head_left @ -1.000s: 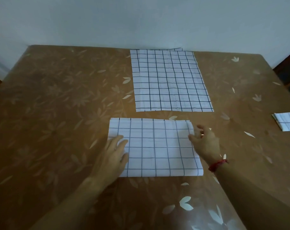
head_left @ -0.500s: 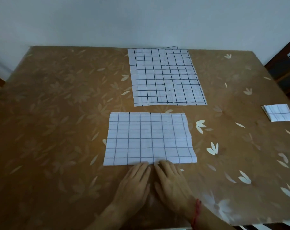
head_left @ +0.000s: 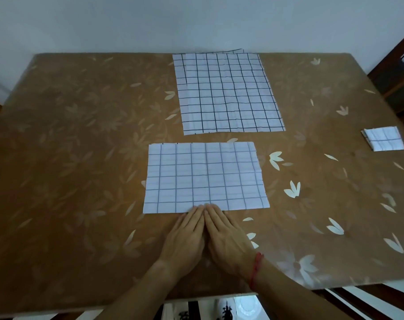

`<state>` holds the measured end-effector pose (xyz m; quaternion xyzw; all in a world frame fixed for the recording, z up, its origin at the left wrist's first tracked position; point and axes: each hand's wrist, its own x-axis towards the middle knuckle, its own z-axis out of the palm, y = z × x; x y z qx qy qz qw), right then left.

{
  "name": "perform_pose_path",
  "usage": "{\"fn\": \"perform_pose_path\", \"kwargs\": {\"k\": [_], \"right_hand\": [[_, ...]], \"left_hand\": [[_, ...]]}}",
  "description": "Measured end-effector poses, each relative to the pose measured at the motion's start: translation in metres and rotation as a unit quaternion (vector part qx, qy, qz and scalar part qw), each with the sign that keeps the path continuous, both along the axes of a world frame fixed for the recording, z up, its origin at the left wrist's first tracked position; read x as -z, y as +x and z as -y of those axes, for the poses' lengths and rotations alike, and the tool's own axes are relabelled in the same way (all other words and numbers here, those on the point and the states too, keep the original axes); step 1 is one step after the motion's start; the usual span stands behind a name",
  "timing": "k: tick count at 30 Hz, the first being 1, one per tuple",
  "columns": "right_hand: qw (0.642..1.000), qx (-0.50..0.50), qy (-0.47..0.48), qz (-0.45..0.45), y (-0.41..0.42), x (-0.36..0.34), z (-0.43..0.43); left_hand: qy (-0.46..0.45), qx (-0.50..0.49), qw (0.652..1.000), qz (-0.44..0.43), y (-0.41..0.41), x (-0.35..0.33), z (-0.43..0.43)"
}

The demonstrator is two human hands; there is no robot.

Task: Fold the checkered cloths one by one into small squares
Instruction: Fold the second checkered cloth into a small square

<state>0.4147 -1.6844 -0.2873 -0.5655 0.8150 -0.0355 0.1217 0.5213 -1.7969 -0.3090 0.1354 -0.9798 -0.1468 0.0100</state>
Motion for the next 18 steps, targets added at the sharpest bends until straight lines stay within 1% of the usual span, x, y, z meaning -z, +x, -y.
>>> {"fn": "perform_pose_path", "kwargs": {"k": [3, 7, 12, 18], "right_hand": [[1.0, 0.014, 0.015, 0.006, 0.004, 0.005, -0.001], [0.999, 0.048, 0.009, 0.002, 0.012, 0.007, 0.006], [0.999, 0.033, 0.012, -0.015, 0.018, 0.009, 0.013], [0.997, 0.061, 0.049, -0.009, 0.014, 0.013, 0.007]], "left_hand": [[-0.007, -0.004, 1.0, 0.001, 0.004, 0.002, 0.0], [-0.012, -0.031, 0.999, 0.003, 0.007, 0.002, 0.001], [-0.029, -0.07, 0.996, 0.053, 0.009, 0.005, 0.005], [-0.033, -0.089, 0.992, 0.084, 0.023, 0.004, 0.015]]}}
